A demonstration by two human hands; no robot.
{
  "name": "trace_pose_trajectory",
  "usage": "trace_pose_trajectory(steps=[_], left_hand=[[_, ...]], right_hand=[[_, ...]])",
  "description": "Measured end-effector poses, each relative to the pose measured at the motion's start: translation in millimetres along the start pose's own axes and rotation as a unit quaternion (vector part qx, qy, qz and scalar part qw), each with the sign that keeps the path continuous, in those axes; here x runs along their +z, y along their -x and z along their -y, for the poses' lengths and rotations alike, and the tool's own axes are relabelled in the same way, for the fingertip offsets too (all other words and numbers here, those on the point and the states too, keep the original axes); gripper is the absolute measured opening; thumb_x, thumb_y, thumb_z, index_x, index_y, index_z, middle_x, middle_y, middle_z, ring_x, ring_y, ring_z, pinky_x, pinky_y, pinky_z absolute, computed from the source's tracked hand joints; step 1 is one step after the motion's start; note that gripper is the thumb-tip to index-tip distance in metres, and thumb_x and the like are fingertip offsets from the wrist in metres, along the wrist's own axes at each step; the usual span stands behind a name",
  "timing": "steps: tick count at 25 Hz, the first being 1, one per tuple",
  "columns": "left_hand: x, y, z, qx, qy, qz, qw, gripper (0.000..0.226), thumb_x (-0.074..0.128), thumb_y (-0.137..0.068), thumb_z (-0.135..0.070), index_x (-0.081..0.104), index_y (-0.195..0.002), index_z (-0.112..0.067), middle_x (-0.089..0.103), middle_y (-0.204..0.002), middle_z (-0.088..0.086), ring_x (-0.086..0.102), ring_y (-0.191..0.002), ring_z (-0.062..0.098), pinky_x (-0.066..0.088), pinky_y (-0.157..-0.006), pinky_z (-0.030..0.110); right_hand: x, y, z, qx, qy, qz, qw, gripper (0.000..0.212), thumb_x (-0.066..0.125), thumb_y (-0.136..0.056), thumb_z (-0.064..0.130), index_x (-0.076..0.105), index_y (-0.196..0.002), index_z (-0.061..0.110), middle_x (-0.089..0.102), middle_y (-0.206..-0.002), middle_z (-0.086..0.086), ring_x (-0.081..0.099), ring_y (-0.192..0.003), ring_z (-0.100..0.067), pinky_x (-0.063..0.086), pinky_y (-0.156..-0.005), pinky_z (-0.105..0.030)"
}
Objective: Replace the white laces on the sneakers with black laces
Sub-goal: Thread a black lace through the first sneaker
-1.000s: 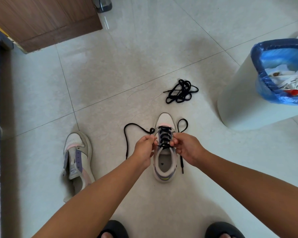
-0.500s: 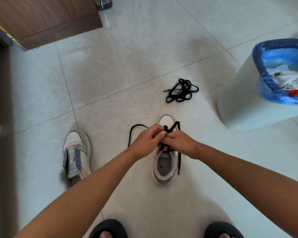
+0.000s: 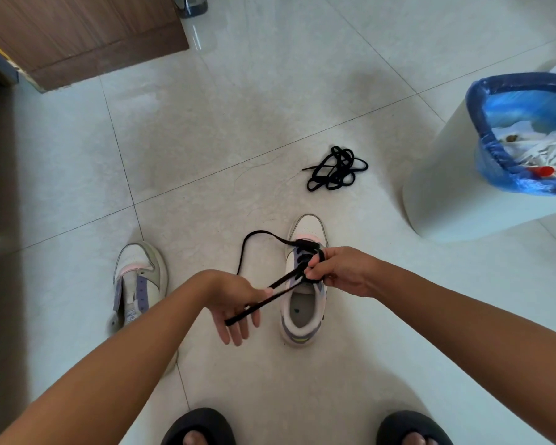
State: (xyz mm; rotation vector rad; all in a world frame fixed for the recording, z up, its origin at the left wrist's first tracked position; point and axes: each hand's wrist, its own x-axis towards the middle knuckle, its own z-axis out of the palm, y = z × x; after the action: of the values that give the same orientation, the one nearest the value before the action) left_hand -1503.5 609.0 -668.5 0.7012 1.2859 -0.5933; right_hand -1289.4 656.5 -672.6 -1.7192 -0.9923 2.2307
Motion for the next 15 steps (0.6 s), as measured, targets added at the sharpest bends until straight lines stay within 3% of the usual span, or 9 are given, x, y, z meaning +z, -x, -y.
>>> trace_pose_trajectory(steps=[2, 3, 5, 7, 9, 10, 11, 13, 15], left_hand=[[-8.9, -7.2, 0.1, -0.039, 0.035, -0.084, 0.995, 0.065, 0.025, -0.097, -0.056, 0.047, -0.125, -0.001, 0.052, -0.127, 0.027, 0.06, -0.099, 0.039, 0.051, -0.076, 0.046], [-10.3, -11.6, -3.3, -0.003, 0.012, -0.17, 0.985, 0.056, 0.029, -0.1, -0.048, 0.048, -0.125, -0.001, 0.053, -0.127, 0.024, 0.059, -0.101, 0.037, 0.049, -0.076, 0.042], [-6.8, -17.4, -18.5, 0.186, -0.055, -0.322, 0.927, 0.028, 0.041, -0.099, -0.024, 0.058, -0.11, -0.005, 0.061, -0.112, 0.014, 0.06, -0.096, 0.022, 0.046, -0.073, 0.025], [4.9, -13.8, -36.3, 0.342, 0.004, -0.296, 0.892, 0.016, 0.047, -0.095, -0.008, 0.063, -0.1, -0.01, 0.063, -0.097, 0.004, 0.058, -0.083, 0.002, 0.042, -0.067, 0.01], [10.9, -13.4, -46.6, 0.398, 0.042, -0.242, 0.884, 0.018, 0.047, -0.095, -0.004, 0.062, -0.099, -0.014, 0.062, -0.089, -0.004, 0.056, -0.076, -0.007, 0.042, -0.067, 0.008], [10.3, -17.1, -48.0, 0.397, 0.049, -0.226, 0.888, 0.019, 0.046, -0.096, -0.006, 0.061, -0.104, -0.015, 0.062, -0.091, -0.006, 0.056, -0.081, -0.004, 0.044, -0.07, 0.011], [8.6, -20.8, -48.0, 0.389, 0.049, -0.216, 0.894, 0.02, 0.046, -0.097, -0.008, 0.06, -0.11, -0.016, 0.062, -0.094, -0.006, 0.056, -0.085, 0.001, 0.045, -0.073, 0.014], [5.1, -25.8, -47.7, 0.376, 0.052, -0.214, 0.9, 0.022, 0.048, -0.097, -0.01, 0.06, -0.115, -0.015, 0.061, -0.092, -0.007, 0.057, -0.082, 0.004, 0.046, -0.072, 0.017], [5.4, -27.5, -48.4, 0.373, 0.061, -0.22, 0.899, 0.011, 0.054, -0.094, -0.011, 0.063, -0.098, -0.015, 0.061, -0.079, -0.005, 0.057, -0.068, 0.003, 0.046, -0.065, 0.019]], right_hand=[[-0.8, 3.7, 2.1, -0.042, 0.087, 0.002, 0.995, 0.029, 0.063, -0.073, -0.017, 0.061, -0.066, 0.011, 0.065, -0.067, -0.002, 0.059, -0.067, -0.011, 0.043, -0.064, -0.019], [-0.5, 5.3, 2.5, -0.072, 0.134, -0.003, 0.988, 0.029, 0.063, -0.073, -0.016, 0.061, -0.065, 0.012, 0.064, -0.066, 0.0, 0.058, -0.064, -0.008, 0.044, -0.062, -0.017], [3.8, 7.6, 0.9, -0.15, 0.231, -0.034, 0.961, 0.03, 0.061, -0.074, -0.013, 0.062, -0.063, 0.014, 0.062, -0.065, 0.003, 0.056, -0.06, -0.004, 0.044, -0.06, -0.016], [7.9, 4.6, -7.2, -0.281, 0.36, -0.088, 0.885, 0.027, 0.056, -0.074, -0.01, 0.062, -0.065, 0.014, 0.062, -0.069, 0.001, 0.055, -0.067, -0.012, 0.045, -0.064, -0.025], [9.1, -5.6, -18.4, -0.417, 0.475, -0.134, 0.763, 0.016, 0.053, -0.072, -0.006, 0.062, -0.075, 0.008, 0.059, -0.08, -0.007, 0.052, -0.074, -0.021, 0.045, -0.06, -0.033], [7.9, -10.6, -22.8, -0.44, 0.486, -0.148, 0.74, 0.014, 0.054, -0.075, -0.003, 0.06, -0.084, 0.005, 0.056, -0.087, -0.009, 0.05, -0.077, -0.022, 0.045, -0.058, -0.033], [8.5, -10.5, -23.1, -0.433, 0.46, -0.156, 0.759, 0.013, 0.056, -0.079, -0.001, 0.058, -0.091, 0.003, 0.053, -0.092, -0.008, 0.05, -0.078, -0.021, 0.045, -0.06, -0.031], [9.2, -7.6, -20.6, -0.366, 0.362, -0.176, 0.839, 0.013, 0.061, -0.084, 0.005, 0.054, -0.094, 0.009, 0.05, -0.089, 0.001, 0.05, -0.075, -0.014, 0.042, -0.064, -0.017], [7.9, -5.1, -19.8, -0.287, 0.275, -0.172, 0.901, 0.017, 0.066, -0.082, 0.009, 0.052, -0.086, 0.019, 0.055, -0.08, 0.007, 0.051, -0.07, -0.005, 0.041, -0.062, -0.01]])
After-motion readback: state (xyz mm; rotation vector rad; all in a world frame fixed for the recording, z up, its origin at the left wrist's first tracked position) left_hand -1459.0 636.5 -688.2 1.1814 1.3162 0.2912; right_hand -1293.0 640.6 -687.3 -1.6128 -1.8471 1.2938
